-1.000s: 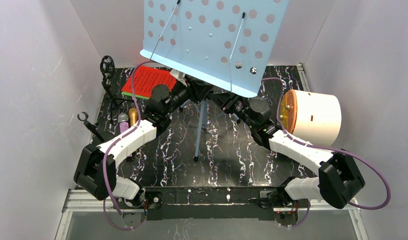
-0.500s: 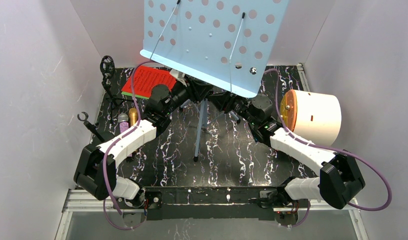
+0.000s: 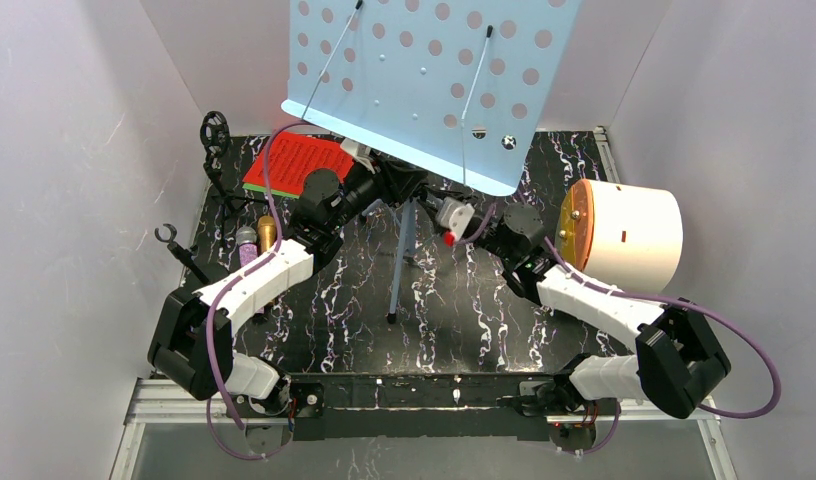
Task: Pack up the instrument practice props
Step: Unscrew the knob on the music stand.
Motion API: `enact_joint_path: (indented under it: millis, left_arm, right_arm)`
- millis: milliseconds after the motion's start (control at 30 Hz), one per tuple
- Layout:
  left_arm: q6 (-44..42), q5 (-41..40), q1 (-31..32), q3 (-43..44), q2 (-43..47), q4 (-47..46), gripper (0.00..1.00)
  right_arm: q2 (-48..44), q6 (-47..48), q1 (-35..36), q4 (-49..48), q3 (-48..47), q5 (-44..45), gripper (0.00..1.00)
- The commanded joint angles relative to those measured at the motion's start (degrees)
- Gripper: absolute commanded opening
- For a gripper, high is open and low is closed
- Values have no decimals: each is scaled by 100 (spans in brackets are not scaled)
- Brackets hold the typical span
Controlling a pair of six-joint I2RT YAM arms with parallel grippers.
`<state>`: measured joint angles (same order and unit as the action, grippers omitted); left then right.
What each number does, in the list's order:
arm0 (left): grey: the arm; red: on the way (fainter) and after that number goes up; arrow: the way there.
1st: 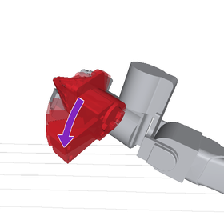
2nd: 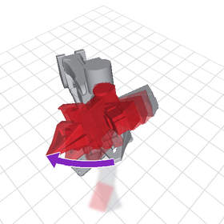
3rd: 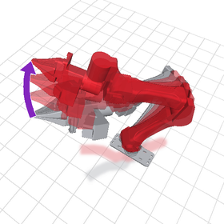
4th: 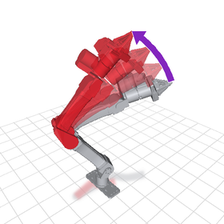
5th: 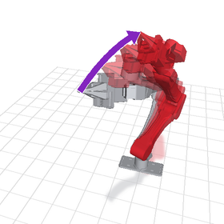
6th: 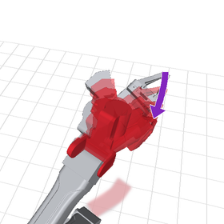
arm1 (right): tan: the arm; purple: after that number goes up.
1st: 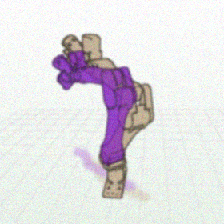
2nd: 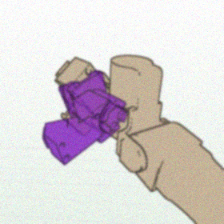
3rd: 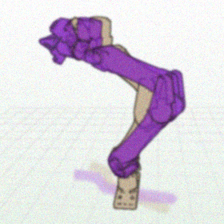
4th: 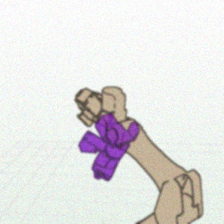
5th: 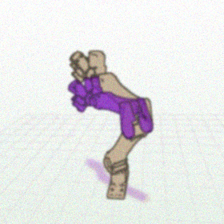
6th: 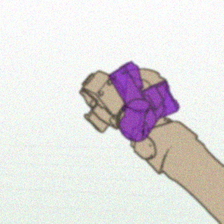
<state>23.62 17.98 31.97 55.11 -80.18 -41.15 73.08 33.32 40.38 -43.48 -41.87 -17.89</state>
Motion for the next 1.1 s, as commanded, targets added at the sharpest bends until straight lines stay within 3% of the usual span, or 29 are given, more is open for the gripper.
enact_joint_path:
  millis: [0,200,300,367,433,500,700,933,1067]
  left_arm:
    - [627,-300,-41,14,-77,873,0]
    - [670,-347,-41,108,-139,1035,0]
    - [694,-492,-41,121,-100,1116,0]
    - [705,-516,-41,133,-71,1139,0]
    - [706,-523,-41,144,-48,1159,0]
    - [706,-557,-39,147,-63,1186,0]
    - [690,-542,-41,184,-129,1213,0]
    - [646,-597,-41,200,-138,1258,0]
    - [620,-579,-41,206,-147,1258,0]
  right_arm:
    - [-22,2977,156,968,453,-297,1]
    - [-81,5415,713,1488,452,1829,1]
    - [89,6221,881,911,561,2655,1]
    - [279,6834,996,-31,726,3062,1]
    - [373,7104,1020,-718,863,3019,1]
    - [344,7117,1039,-751,821,2875,1]
    - [17,6109,1064,-446,730,2303,1]
    - [-610,2596,1067,-397,740,1741,47]
    - [-928,290,1058,-329,723,2062,63]
